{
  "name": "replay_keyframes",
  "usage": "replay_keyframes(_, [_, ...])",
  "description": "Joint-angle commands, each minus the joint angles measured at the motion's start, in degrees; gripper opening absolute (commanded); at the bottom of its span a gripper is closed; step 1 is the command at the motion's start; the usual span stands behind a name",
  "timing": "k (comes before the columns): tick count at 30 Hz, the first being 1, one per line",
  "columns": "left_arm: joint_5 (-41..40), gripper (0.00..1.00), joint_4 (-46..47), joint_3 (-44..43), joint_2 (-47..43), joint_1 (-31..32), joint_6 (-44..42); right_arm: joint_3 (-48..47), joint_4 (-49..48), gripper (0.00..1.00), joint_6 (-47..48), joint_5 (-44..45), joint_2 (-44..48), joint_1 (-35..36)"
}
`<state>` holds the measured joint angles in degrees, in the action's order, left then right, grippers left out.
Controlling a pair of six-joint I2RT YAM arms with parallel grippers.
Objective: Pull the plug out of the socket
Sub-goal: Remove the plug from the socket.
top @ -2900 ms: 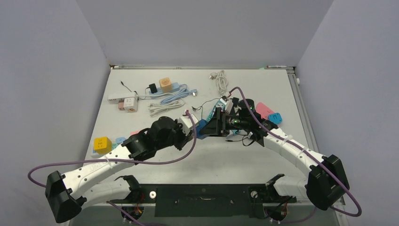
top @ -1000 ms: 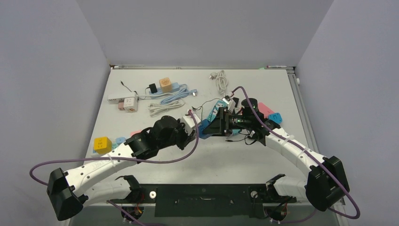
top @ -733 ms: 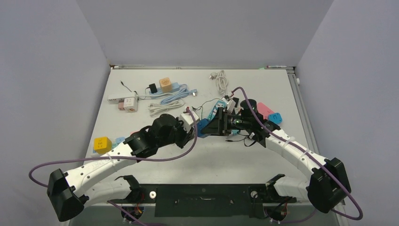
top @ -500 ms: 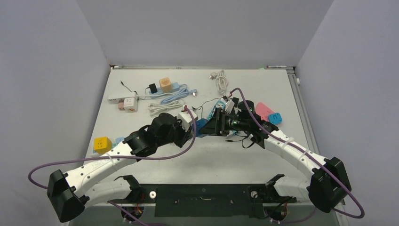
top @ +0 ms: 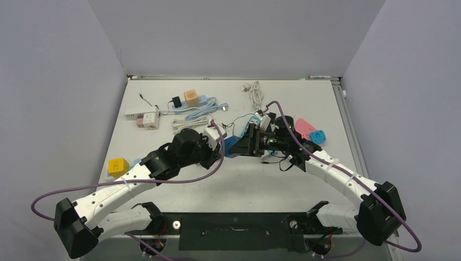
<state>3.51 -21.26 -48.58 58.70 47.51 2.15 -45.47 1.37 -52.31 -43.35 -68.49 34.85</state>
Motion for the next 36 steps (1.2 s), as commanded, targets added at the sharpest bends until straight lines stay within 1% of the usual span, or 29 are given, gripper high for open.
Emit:
replay_keyframes(1, [-6.6, 0.00, 0.1, -1.3, -2.9, -1.6, -1.8, 0.4, 4.7, 0.05, 3.1, -3.7, 1.6, -2.7])
replay_keyframes(4, [-6.4, 0.00, -0.2, -1.0, -3.3, 2.0, -4.8, 0.6, 4.8, 0.05, 3.3, -4.3, 1.4, -4.5])
replay_keyframes(8, [-6.6, 0.00, -0.4, -0.1, -4.0, 6.2, -6.5, 0.6, 5.3, 0.05, 3.8, -4.5, 1.3, -5.4])
replay_keyframes(15, [-11.0, 0.00, -1.4, -0.8, -2.6, 6.6, -5.9, 0.8, 5.5, 0.05, 4.3, -4.9, 1.1, -5.7])
replay_keyframes(19, [-10.0, 0.00, -0.9, -0.6, -3.1, 6.7, -5.9, 1.0, 6.1, 0.05, 5.0, -4.7, 0.7, -6.0])
replay_keyframes(22, [-12.0, 0.00, -0.8, -0.5, -3.5, 6.2, -4.8, 1.3, 5.7, 0.05, 5.0, -4.9, 0.3, -6.1])
replay_keyframes(24, [-13.1, 0.00, -1.1, -0.8, -3.1, 4.5, -3.7, 1.4, 5.5, 0.05, 4.7, -5.0, 0.6, -6.1])
replay_keyframes(27, [-10.4, 0.00, -0.9, -1.5, -2.6, 0.1, -2.5, 1.4, 5.8, 0.05, 4.5, -5.1, 1.3, -6.1])
replay_keyframes(29, [-9.1, 0.00, -0.5, -1.6, -2.6, -1.6, -0.9, 1.5, 5.9, 0.05, 4.6, -5.2, 1.8, -6.0])
replay_keyframes(36, [-8.6, 0.00, -0.4, -1.5, -2.5, -2.0, -0.6, 2.8, 5.3, 0.05, 4.1, -5.4, 2.8, -5.7])
